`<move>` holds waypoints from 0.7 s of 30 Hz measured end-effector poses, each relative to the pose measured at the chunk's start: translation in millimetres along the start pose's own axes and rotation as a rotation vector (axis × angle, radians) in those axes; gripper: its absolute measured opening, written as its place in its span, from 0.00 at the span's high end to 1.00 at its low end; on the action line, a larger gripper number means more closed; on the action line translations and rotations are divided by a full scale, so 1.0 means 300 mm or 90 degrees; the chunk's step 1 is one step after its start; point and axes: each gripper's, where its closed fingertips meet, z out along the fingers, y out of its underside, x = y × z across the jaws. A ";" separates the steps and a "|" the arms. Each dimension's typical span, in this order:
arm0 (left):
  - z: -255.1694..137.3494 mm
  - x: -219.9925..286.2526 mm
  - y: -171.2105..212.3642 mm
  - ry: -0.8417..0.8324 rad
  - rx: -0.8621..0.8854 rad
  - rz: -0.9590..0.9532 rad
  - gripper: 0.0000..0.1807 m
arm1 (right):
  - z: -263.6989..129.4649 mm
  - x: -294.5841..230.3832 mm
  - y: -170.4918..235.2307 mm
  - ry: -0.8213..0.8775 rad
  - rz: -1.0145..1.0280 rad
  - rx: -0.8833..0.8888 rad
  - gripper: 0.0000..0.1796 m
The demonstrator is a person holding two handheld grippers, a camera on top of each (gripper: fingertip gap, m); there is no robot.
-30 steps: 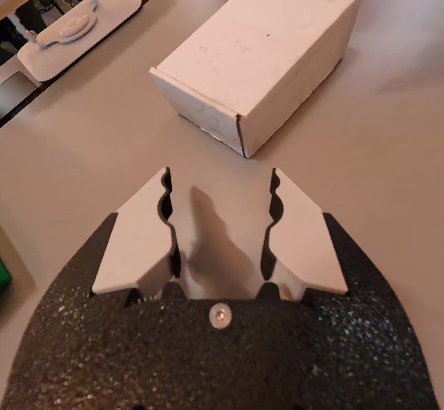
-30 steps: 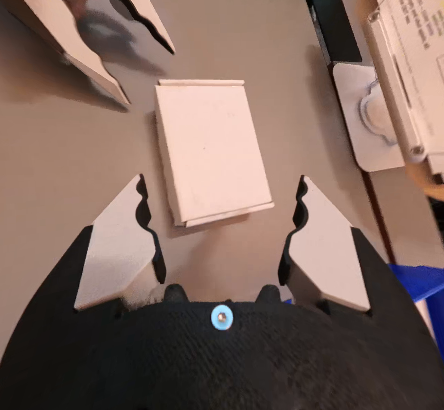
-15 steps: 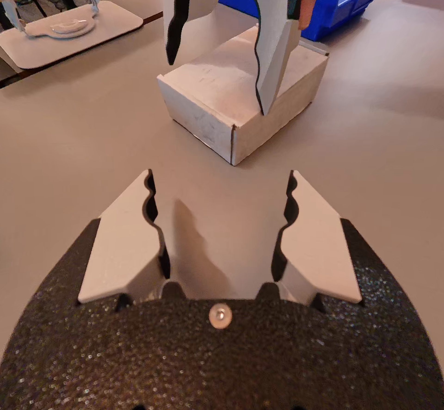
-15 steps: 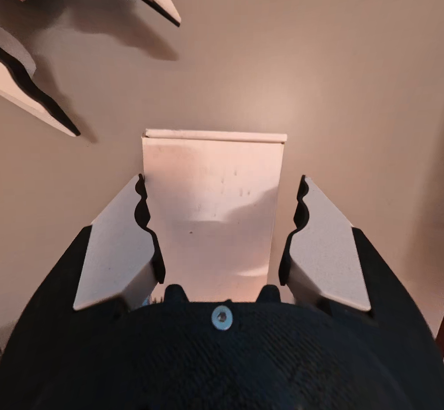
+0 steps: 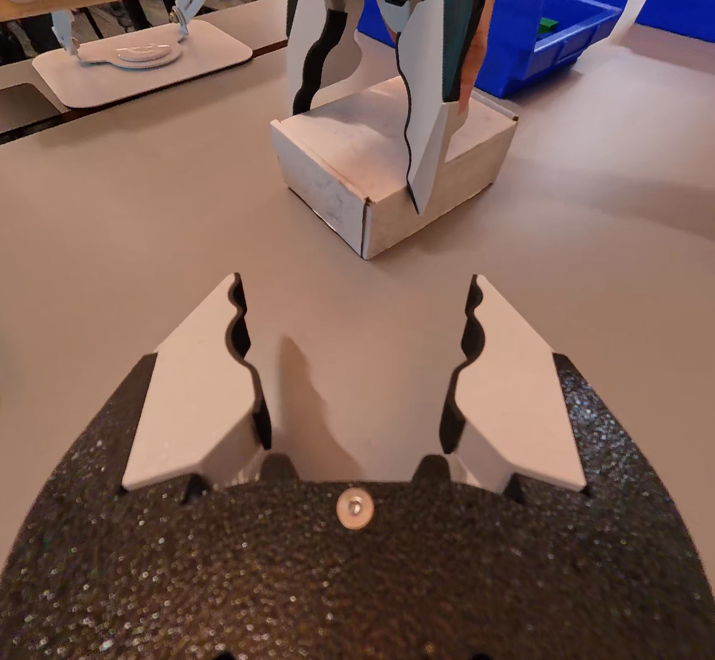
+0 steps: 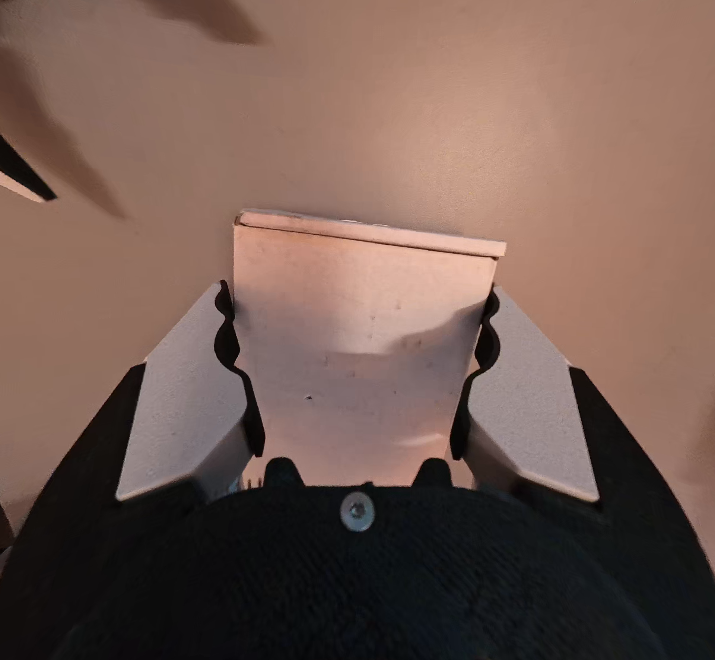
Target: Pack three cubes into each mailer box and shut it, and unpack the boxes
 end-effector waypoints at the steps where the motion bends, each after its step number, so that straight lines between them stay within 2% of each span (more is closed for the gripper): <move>1: -0.012 0.001 -0.004 -0.001 0.006 -0.006 0.39 | -0.007 0.008 0.002 0.014 -0.003 0.002 0.31; 6: -0.067 -0.002 0.007 -0.023 0.011 -0.018 0.39 | -0.050 0.000 -0.007 0.022 0.012 0.015 0.32; 8: -0.089 0.003 0.018 -0.029 0.008 -0.020 0.39 | -0.043 -0.011 0.003 0.016 0.010 -0.003 0.28; 11: -0.122 0.012 0.036 -0.039 0.003 -0.014 0.39 | -0.015 0.014 0.040 0.045 -0.009 -0.059 0.31; 12: -0.134 0.009 0.043 -0.048 0.000 -0.012 0.39 | -0.002 0.015 0.051 0.043 -0.011 -0.075 0.29; 21: -0.258 -0.014 0.081 -0.094 0.021 -0.060 0.41 | 0.020 0.016 0.058 0.014 -0.035 -0.062 0.28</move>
